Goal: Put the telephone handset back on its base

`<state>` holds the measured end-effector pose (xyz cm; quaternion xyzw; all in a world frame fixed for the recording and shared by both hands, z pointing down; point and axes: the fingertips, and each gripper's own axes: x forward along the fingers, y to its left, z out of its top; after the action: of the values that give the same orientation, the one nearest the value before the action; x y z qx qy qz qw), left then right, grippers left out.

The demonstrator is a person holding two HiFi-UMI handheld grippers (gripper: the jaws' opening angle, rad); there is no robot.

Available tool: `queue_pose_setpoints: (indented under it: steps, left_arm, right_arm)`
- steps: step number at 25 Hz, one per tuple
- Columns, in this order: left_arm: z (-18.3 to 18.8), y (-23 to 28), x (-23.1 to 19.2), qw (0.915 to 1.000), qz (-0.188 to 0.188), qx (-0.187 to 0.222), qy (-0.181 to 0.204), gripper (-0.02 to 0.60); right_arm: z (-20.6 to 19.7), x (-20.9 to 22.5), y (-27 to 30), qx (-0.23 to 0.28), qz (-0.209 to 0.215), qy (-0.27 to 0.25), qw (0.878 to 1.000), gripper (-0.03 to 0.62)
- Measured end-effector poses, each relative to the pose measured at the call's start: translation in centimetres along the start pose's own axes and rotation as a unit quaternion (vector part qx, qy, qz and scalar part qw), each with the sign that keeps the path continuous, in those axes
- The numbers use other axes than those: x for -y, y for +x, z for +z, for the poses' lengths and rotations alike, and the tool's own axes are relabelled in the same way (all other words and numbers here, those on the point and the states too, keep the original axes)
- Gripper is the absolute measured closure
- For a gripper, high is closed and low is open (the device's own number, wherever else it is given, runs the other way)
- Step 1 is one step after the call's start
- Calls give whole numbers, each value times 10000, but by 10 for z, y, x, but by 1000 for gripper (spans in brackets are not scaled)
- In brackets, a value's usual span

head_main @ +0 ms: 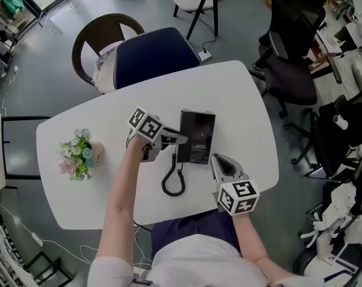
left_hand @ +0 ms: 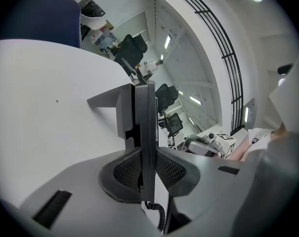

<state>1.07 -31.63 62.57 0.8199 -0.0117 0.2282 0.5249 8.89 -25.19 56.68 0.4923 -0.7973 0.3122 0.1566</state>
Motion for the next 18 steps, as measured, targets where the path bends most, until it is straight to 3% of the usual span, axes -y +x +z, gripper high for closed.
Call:
queue_pose_setpoints:
  steps: [5, 9, 18]
  left_arm:
    - [-4, 2, 3, 9993, -304, -211, -12, 495]
    - [-4, -1, 1, 9992, -343, -195, -89, 495]
    - [-4, -1, -1, 9991, 245, -159, 314, 482]
  right_arm:
    - [-2, 2, 1, -49, -8, 33, 10000, 559]
    - [-2, 3, 3, -80, 2, 32, 10000, 557]
    - [0, 2, 5, -72, 32, 8, 10000, 559]
